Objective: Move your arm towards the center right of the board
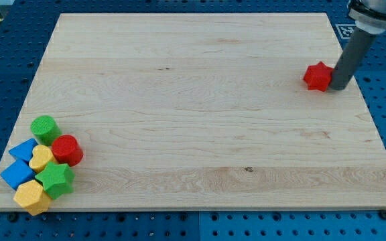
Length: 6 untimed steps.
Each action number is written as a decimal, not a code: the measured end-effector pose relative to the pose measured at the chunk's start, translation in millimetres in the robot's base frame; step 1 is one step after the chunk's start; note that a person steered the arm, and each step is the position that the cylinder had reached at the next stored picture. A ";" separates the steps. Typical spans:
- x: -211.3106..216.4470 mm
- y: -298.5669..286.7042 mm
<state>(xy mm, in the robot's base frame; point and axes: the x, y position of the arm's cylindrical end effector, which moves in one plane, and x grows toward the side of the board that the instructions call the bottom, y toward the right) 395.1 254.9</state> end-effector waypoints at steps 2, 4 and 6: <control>-83.5 0.0; -58.2 7.1; -77.1 7.1</control>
